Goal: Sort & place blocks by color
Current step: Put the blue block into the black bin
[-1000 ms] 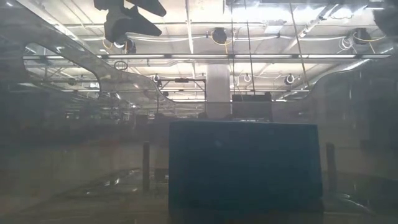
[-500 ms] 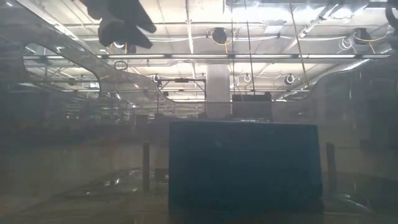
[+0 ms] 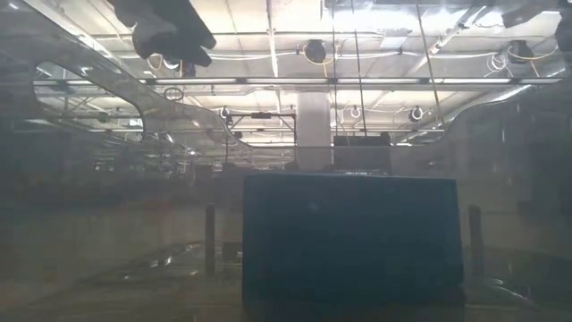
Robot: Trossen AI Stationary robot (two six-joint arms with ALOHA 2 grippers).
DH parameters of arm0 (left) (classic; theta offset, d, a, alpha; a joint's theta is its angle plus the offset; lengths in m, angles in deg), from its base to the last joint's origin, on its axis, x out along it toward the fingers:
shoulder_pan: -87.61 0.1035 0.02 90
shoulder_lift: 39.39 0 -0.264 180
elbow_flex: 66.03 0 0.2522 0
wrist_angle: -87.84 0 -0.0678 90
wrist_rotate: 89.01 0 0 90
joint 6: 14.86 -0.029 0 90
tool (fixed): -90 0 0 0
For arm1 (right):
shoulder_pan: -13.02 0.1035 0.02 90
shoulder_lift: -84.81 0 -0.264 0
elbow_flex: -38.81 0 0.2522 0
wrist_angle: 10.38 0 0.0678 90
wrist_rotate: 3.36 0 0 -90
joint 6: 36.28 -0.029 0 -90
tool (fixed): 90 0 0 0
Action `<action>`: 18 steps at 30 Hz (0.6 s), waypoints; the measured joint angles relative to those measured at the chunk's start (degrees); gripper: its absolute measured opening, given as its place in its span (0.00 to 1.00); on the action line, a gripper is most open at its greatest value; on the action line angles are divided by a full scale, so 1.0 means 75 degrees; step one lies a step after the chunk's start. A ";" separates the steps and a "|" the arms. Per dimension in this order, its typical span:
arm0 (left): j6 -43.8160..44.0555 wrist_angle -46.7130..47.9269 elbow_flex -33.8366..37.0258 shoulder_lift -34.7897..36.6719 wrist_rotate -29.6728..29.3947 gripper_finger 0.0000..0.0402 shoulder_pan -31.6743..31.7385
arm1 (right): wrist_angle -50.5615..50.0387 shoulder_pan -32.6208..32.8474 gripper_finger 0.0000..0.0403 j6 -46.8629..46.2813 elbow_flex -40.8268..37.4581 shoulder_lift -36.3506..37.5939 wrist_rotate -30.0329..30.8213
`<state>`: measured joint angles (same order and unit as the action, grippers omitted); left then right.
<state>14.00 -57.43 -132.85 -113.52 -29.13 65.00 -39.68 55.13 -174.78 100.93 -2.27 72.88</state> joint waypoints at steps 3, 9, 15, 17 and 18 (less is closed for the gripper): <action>-0.0014 0.0000 0.0000 0.0000 -0.0148 0.50 -0.0090 | 0.0009 0.0000 0.52 -0.0041 0.0000 -0.0033 0.0001; -0.0063 0.0006 0.0000 0.0002 -0.0393 0.50 -0.0229 | -0.0325 0.0000 0.52 -0.0044 0.0000 -0.0139 0.0012; -0.0209 0.0003 0.0000 0.0000 -0.0396 0.50 -0.0256 | -0.0839 0.0000 0.52 0.0071 -0.0003 -0.0139 0.0030; -0.0215 0.0005 0.0000 0.0002 -0.0398 0.50 -0.0256 | -0.0856 0.0000 0.52 0.0164 -0.0057 -0.0139 0.0032; -0.0215 0.0003 0.0000 0.0000 -0.0398 0.50 -0.0256 | -0.0802 0.0000 0.52 0.0156 -0.0122 -0.0139 0.0032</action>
<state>12.39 -57.41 -132.85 -113.52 -32.11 63.08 -45.70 55.13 -173.60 100.01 -3.31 73.12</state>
